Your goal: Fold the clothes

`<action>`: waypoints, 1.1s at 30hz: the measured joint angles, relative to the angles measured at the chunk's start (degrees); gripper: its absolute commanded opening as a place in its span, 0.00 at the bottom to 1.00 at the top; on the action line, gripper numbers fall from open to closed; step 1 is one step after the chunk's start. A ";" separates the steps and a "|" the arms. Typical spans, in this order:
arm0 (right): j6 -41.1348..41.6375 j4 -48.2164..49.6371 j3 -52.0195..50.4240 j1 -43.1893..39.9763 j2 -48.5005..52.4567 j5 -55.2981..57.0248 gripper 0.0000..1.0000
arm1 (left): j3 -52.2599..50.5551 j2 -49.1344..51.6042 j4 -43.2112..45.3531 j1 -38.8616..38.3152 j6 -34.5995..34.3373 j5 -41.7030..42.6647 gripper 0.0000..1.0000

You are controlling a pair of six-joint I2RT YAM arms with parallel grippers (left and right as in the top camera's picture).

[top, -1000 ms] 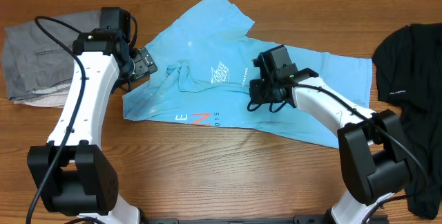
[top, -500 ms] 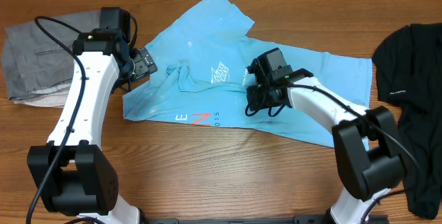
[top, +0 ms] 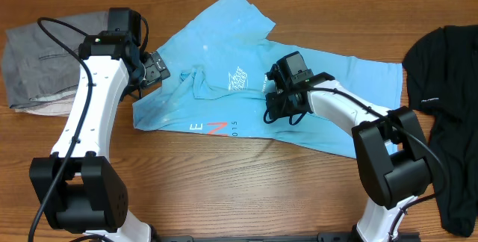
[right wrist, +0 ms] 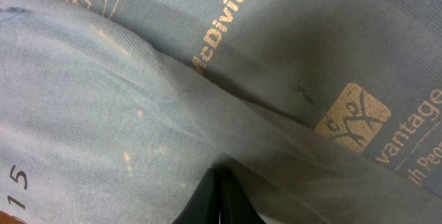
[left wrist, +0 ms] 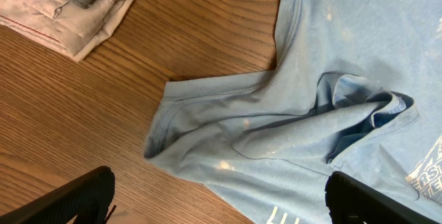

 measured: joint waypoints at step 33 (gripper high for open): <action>-0.02 8.02 0.52 0.00 0.11 15.17 0.07 | 0.00 0.00 0.00 0.00 0.00 0.00 1.00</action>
